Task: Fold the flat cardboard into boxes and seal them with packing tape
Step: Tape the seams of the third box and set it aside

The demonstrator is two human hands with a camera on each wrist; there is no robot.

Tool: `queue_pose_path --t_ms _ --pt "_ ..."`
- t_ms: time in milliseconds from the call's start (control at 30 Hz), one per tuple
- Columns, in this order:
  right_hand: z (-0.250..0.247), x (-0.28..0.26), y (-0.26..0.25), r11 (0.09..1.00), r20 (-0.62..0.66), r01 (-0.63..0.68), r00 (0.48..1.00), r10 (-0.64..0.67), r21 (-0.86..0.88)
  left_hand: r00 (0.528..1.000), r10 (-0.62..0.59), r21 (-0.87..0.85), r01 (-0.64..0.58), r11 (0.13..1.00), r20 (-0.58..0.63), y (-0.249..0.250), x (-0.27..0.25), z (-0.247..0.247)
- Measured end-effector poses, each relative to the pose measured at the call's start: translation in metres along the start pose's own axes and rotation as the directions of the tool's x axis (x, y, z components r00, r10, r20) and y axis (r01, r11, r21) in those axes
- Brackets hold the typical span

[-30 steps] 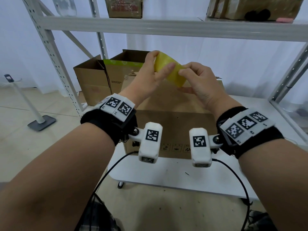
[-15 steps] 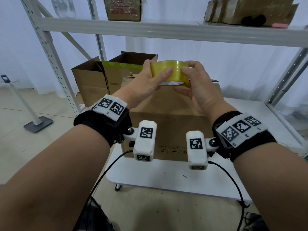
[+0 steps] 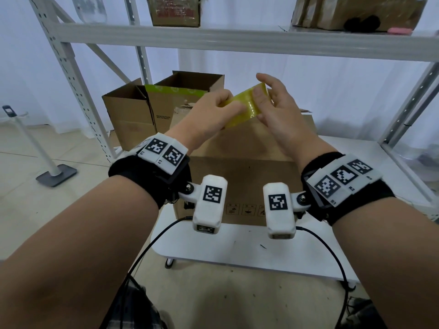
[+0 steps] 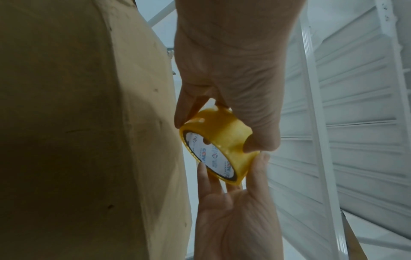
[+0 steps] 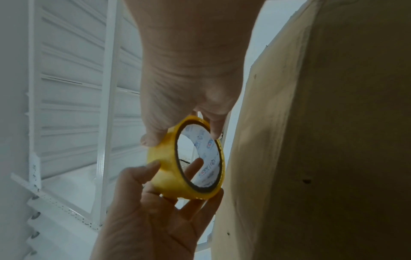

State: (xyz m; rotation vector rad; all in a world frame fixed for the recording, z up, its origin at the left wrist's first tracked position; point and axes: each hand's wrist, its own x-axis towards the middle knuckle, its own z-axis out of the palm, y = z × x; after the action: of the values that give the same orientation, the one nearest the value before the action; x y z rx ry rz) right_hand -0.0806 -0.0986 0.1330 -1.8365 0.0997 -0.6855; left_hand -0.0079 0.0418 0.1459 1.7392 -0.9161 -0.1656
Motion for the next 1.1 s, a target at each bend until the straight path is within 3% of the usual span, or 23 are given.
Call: queue_pose_path --t_ms 433,633,1100 --pt "-0.007 0.003 0.003 0.998 -0.114 -0.032 0.993 0.037 0.052 0.995 0.021 -0.006 -0.021 1.0 0.102 -0.011 -0.004 0.002" --pt "-0.003 0.002 0.006 1.0 -0.073 -0.016 0.997 0.017 0.016 1.0 0.019 -0.025 -0.019 1.0 -0.007 -0.01 0.001 0.003" --pt "-0.002 0.005 0.008 0.996 -0.106 0.01 0.994 -0.001 0.084 0.991 0.124 0.075 -0.127 0.989 0.047 -0.011 -0.002 0.002"
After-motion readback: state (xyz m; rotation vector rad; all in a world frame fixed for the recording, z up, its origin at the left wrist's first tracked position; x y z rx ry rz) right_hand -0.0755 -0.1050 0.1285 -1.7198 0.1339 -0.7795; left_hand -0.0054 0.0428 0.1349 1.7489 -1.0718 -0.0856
